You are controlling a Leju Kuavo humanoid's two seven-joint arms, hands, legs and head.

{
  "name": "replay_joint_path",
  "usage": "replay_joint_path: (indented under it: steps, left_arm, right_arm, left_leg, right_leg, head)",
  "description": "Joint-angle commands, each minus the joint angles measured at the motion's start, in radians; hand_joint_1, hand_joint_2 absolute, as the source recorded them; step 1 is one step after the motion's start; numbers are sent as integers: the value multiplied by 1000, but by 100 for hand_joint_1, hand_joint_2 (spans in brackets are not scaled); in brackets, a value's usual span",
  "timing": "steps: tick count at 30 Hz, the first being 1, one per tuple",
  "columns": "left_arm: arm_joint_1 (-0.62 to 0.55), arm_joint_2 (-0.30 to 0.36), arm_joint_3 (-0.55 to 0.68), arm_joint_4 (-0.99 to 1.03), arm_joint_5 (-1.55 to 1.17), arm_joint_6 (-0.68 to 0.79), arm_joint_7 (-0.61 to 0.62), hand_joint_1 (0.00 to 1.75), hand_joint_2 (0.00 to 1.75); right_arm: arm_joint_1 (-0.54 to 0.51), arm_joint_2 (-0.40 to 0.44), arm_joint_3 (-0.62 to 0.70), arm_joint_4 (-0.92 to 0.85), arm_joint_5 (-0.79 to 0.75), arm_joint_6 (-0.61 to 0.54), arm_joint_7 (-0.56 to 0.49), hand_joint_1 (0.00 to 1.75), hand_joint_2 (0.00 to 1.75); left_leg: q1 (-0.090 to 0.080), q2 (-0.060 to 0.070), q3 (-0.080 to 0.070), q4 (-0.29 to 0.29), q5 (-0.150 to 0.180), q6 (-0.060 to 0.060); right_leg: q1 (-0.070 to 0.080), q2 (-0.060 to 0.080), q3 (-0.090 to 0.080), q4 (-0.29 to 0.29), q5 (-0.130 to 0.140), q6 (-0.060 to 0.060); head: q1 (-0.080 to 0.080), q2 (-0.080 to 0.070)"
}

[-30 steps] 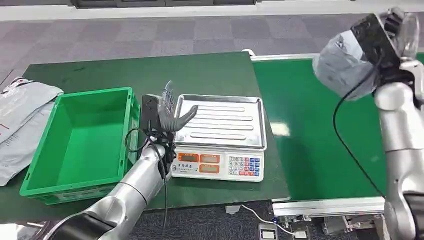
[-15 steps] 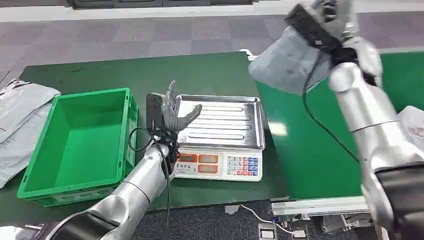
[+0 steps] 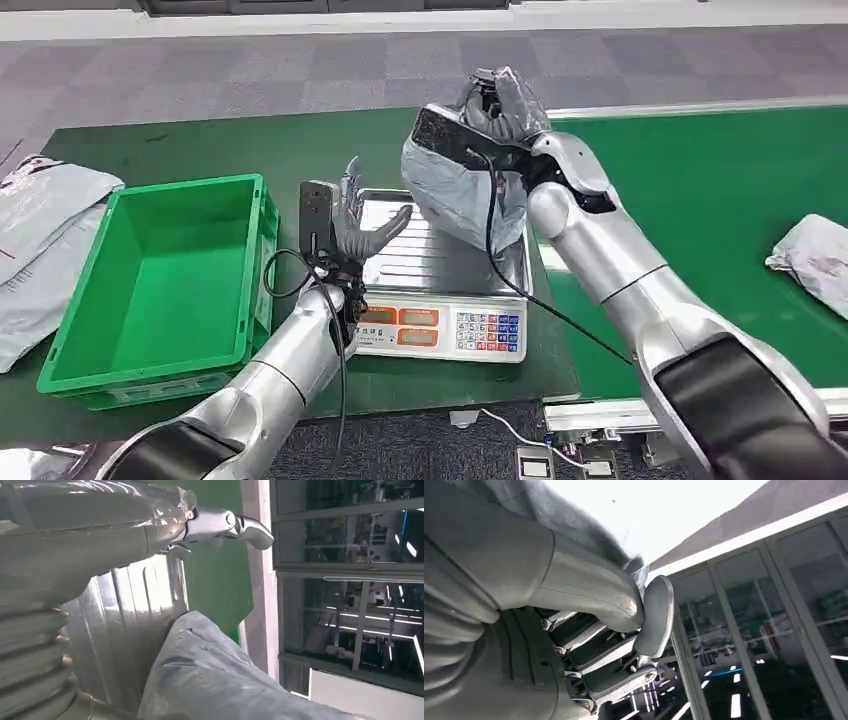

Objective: Moved the parcel from conveyor to table for the left to box.

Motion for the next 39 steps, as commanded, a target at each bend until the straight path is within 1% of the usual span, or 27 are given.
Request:
replay_joint_path:
  steps: [1,39]
  left_arm:
    - [-38,27,-43,49,5,0,6,0,175]
    - [-38,27,-43,49,5,0,6,0,175]
  right_arm:
    - [-40,14,71,51,-4,6,0,175,175]
    - [-40,14,71,51,-4,6,0,175,175]
  left_leg:
    - [1,1,2,0,-1,0]
    - [1,2,3,-1,-1,0]
  right_leg:
    - [1,1,2,-1,0,-1]
    - [1,2,3,-1,0,-1]
  head:
    - [0,0]
    - [0,0]
